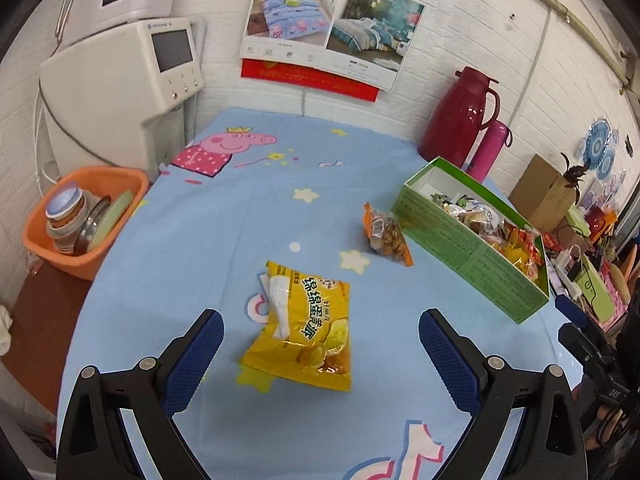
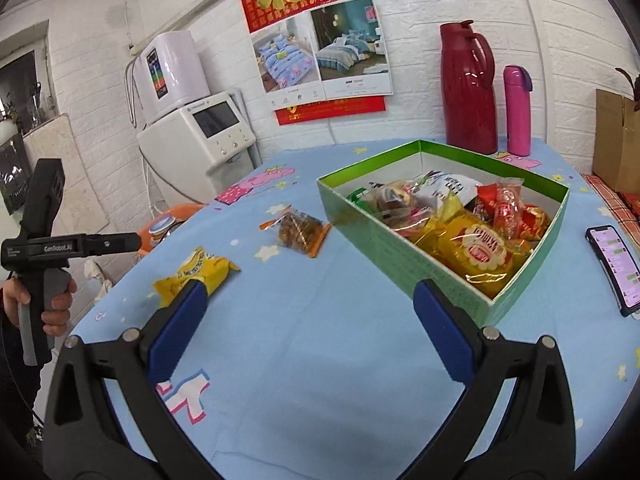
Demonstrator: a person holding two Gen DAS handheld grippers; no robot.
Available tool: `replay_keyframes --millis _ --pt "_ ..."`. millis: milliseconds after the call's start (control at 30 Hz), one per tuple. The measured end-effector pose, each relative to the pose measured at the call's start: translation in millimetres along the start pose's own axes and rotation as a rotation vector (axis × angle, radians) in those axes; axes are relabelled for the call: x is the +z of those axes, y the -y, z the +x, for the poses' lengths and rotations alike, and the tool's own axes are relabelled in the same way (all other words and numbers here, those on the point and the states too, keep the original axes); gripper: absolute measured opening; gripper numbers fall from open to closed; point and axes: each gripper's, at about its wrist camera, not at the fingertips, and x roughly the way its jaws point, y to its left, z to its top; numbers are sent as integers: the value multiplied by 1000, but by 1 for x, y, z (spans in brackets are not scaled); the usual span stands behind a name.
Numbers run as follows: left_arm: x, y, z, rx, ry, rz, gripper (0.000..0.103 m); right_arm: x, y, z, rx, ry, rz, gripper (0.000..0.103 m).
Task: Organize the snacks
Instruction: 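Grasp the nut packet with the right tool while the left tool grasps the yellow cake bag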
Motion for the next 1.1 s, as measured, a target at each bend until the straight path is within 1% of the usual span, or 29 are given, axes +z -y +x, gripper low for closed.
replay_keyframes --millis 167,333,400,433,500,567,600,700,800,933,1100 --pt "-9 6 32 27 -56 50 100 -9 -9 11 -2 -47 -23 102" --pt "-15 21 66 99 -96 147 100 -12 -9 18 -14 -74 -18 102" --pt "-17 20 78 123 -116 155 100 -12 -8 20 -18 -79 -18 102" --pt "-17 18 82 121 -121 149 100 -12 -8 22 -17 -79 -19 102" --pt "-17 10 88 92 -123 112 98 -12 -8 26 -16 -79 -17 102" --pt "-16 2 89 53 -114 75 76 -11 -9 31 -12 -86 -10 102" --pt "-15 -1 92 36 -123 67 63 -10 -9 34 -13 -88 -5 102" --pt "-12 -7 92 -1 -109 47 52 -5 -12 45 -12 -90 8 102" --pt "-7 -14 93 -38 -86 15 49 4 -21 63 2 -116 0 102" --pt "-9 -23 93 -84 -52 -20 47 17 -35 97 38 -167 -39 102" --pt "-11 -28 87 -121 -43 -25 46 34 -42 144 6 -189 -46 102"
